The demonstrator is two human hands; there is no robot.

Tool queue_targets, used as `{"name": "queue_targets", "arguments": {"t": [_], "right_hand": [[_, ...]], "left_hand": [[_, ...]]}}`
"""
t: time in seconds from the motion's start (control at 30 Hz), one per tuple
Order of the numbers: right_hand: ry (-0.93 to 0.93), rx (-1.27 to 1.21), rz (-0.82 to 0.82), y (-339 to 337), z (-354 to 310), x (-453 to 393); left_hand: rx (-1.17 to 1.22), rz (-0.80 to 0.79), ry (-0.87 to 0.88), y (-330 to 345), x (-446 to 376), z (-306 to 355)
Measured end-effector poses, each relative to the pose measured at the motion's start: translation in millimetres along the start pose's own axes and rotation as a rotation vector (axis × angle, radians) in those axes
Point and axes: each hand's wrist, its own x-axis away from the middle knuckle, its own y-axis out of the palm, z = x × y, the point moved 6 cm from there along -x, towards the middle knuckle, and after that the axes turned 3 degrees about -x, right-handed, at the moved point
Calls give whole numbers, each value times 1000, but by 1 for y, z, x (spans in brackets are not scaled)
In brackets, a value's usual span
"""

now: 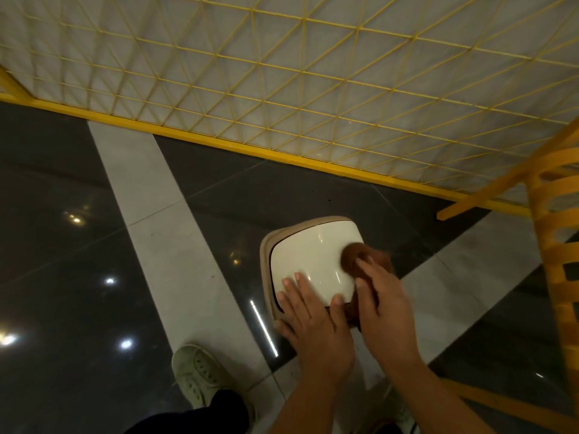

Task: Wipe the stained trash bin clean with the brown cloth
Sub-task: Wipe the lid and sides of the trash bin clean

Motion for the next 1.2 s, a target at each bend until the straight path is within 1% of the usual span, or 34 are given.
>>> {"name": "queue_targets", "arguments": {"t": [0.07, 0.1, 0.13, 0.17, 0.23, 0.3, 0.37, 0.4, 0.43, 0.47, 0.5, 0.53, 0.57, 0.63, 0.67, 0.73, 0.8, 0.83, 0.87, 0.9, 0.93, 1.0, 1.03, 1.07, 1.1, 1.13, 1.2], "right_hand": [[-303, 168, -126, 13, -34, -9], [-408, 278, -203, 23, -46, -19], [-465, 373, -261, 32, -56, -31], [-480, 437, -286, 38, -61, -47], [-440, 470, -277, 40, -63, -80], [-348, 450, -272, 38, -54, -107], [-140, 342, -323, 32, -35, -125], [-11, 264, -350, 29, -23, -128], [104, 202, -362, 26, -10, -128], [191, 174, -357, 22, 2, -125], [256, 169, -351, 18, 14, -120], [300, 171, -351, 13, 25, -113], [330, 170, -357, 10, 33, -104], [353, 142, -357, 4, 46, -87], [345, 108, -331, 1, 48, -81], [281, -11, -200, -6, 41, -78], [202, -130, -25, -16, 24, -87], [155, -154, 37, -20, 13, -95], [97, -149, 60, -20, 1, -104], [36, -127, 38, -18, -11, -113], [-23, -80, -27, -11, -22, -121], [-90, 65, -237, 10, -31, -127], [-72, 110, -336, 19, -27, -127], [-18, 113, -395, 25, -18, -125], [43, 85, -406, 26, -9, -121], [92, 58, -388, 24, 0, -118], [172, 39, -350, 15, 14, -108]], "left_hand": [[-63, -3, -1, 0, 0, -2], [-91, -3, -3, 0, -1, -3], [-81, -12, -2, -1, -1, -3], [-46, -20, 8, -2, -1, -2], [32, -16, 33, -7, -1, -2], [33, 7, 75, -11, -2, -3], [27, 4, 83, -13, -4, -6], [55, -9, 37, -12, -3, -9], [113, -24, -52, -12, 0, -13], [204, -33, -184, -11, 5, -19], [327, -35, -324, -10, 12, -23], [463, -24, -423, -8, 19, -24], [574, 5, -457, -9, 24, -22], [679, 62, -415, -14, 24, -17], [709, 74, -382, -17, 20, -17], [737, 56, -292, -23, 8, -18], [651, -11, -205, -28, -3, -19], [625, -29, -183, -30, -8, -21], [633, -44, -185, -31, -12, -23], [657, -54, -207, -32, -14, -25], [687, -53, -242, -34, -14, -27], [751, -5, -358, -36, -10, -33], [806, 30, -445, -34, -6, -37], [882, 54, -533, -31, -1, -39], [954, 61, -592, -27, 2, -40], [1002, 51, -612, -24, 4, -39], [1013, 17, -569, -23, 2, -36]]}}
